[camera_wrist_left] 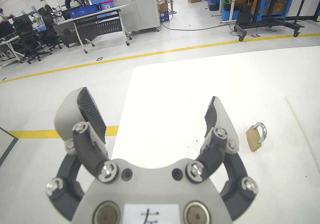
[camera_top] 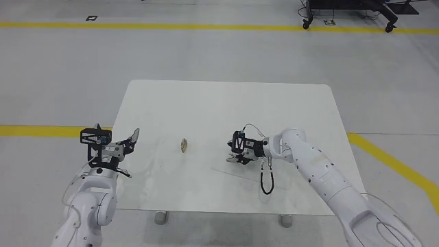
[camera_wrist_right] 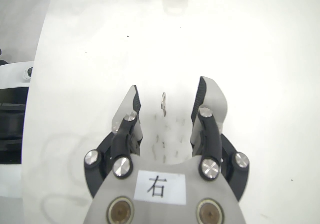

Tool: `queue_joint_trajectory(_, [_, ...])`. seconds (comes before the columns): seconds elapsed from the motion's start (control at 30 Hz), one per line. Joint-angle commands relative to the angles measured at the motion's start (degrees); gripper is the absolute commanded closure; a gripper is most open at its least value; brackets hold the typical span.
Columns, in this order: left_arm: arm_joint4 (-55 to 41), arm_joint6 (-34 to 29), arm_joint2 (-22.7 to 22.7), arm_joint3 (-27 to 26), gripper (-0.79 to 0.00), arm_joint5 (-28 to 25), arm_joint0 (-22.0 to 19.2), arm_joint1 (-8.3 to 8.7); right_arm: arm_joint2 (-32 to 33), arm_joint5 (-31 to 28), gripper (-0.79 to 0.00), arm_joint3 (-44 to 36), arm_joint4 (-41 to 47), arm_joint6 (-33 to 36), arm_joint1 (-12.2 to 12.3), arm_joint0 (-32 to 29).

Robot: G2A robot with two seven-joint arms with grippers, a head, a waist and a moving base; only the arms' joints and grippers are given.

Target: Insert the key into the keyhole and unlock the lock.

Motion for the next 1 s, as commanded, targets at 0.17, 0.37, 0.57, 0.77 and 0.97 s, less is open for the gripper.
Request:
queue_joint_trajectory(0.17, [0.00,0.00,0.00,0.00,-0.785,0.00,0.00,0.00,-0.14,2.40,0.000,-0.36,-0.77,-0.65,0.03,0.32])
queue_joint_trajectory(0.37, [0.00,0.00,0.00,0.00,-0.785,0.00,0.00,0.00,-1.02,0.90,0.000,-2.17,-3.75,-2.08,0.30,0.94])
queue_joint_trajectory(0.57, [0.00,0.00,0.00,0.00,-0.785,0.00,0.00,0.00,-3.34,0.37,0.000,-2.64,-4.44,-1.81,-0.53,3.04])
queue_joint_trajectory(0.77, [0.00,0.00,0.00,0.00,-0.785,0.00,0.00,0.00,-3.60,0.30,0.000,-2.17,-4.08,-1.48,-0.70,3.36])
queue_joint_trajectory(0.97, [-0.16,0.19,0.03,-0.32,-0.785,-0.24,0.00,-0.01,-3.60,0.30,0.000,-2.17,-4.08,-1.48,-0.70,3.36])
